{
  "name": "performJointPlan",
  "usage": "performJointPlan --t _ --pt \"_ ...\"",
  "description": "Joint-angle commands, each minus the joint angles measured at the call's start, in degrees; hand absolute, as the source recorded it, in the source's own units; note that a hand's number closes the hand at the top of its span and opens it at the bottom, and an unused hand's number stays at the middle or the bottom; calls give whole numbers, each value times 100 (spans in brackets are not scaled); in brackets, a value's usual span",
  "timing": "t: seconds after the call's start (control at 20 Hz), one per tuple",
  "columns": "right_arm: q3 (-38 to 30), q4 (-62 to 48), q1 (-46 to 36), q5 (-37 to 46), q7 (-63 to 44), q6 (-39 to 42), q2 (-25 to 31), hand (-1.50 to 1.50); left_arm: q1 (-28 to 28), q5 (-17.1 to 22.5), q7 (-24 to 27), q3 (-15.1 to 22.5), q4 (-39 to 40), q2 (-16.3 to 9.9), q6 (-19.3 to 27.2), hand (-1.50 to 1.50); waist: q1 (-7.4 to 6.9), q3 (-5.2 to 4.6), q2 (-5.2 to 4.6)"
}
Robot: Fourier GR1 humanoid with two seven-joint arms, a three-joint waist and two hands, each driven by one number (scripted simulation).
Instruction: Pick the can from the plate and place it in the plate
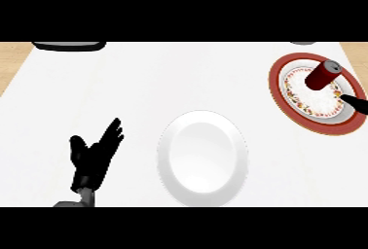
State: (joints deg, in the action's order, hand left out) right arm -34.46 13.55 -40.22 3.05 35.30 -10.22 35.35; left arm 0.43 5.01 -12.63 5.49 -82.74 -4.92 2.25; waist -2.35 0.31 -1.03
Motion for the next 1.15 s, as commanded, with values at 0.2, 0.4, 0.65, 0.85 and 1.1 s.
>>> performJointPlan --t 0.2,0.4,0.65,0.85,1.1 --pt "102 -177 640 -43 387 1903 664 -150 188 73 152 -172 81 -159 -165 0 109 -15 51" --pt "341 -28 1137 49 833 1858 259 -150 -48 -39 -193 -81 22 82 108 0 188 -24 84" --pt "564 242 1751 125 1082 1945 366 -150 36 67 -194 -263 -45 -95 -67 0 233 -30 104" --pt "724 796 2128 3 841 1728 73 -150 -121 240 -60 -496 147 -108 -209 0 261 -36 113" --pt "874 1313 2362 -172 704 1616 -28 -150 -159 -114 255 -350 479 79 -105 0 248 -34 107"
